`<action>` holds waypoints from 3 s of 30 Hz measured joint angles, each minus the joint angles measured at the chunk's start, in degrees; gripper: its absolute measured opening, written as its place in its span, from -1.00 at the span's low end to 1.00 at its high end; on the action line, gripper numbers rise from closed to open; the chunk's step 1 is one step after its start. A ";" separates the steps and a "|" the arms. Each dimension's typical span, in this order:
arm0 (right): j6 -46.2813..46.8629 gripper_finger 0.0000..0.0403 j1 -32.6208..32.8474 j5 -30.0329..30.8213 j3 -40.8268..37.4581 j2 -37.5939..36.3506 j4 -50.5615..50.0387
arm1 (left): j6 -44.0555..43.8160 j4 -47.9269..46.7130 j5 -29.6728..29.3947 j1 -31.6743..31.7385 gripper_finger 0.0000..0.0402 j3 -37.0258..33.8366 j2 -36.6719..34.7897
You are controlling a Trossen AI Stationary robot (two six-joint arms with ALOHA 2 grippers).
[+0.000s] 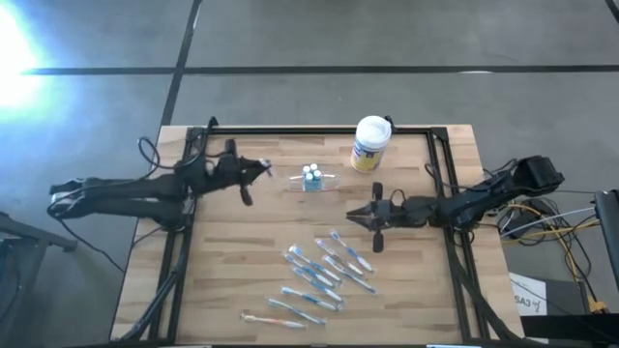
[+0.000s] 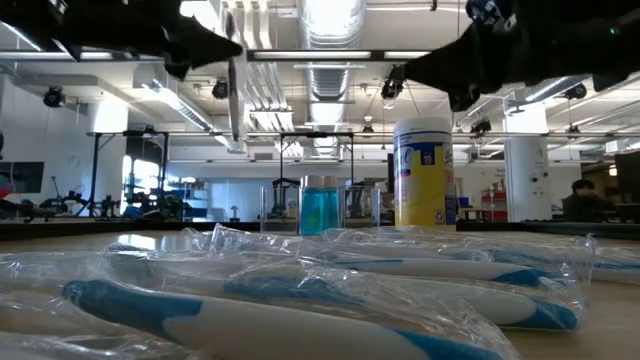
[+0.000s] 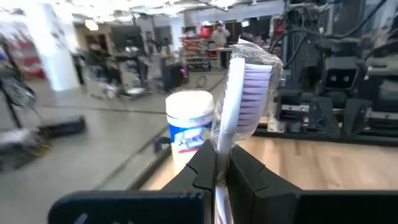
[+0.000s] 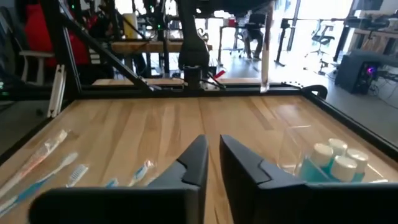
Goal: Pick & Place toothbrushing station
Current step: Put the purple toothbrush into the left section of the transparent organizer, then put the blue toothbrush into the left section of the transparent organizer
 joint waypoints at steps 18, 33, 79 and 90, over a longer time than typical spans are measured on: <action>-0.05 -0.96 0.00 -0.55 -2.97 4.34 3.99 | -3.61 19.42 6.91 9.51 -0.91 4.21 26.85; -0.27 -0.96 0.00 -0.56 -3.15 4.34 3.90 | -3.65 26.99 4.75 11.41 -0.91 3.17 39.10; -1.68 -0.96 -0.02 -0.52 -3.23 4.34 3.97 | -5.73 0.50 8.72 11.11 0.18 3.08 14.53; -1.56 -0.96 -0.02 -0.50 -3.23 4.34 3.99 | -4.14 -27.13 11.90 6.42 -0.02 4.04 -19.85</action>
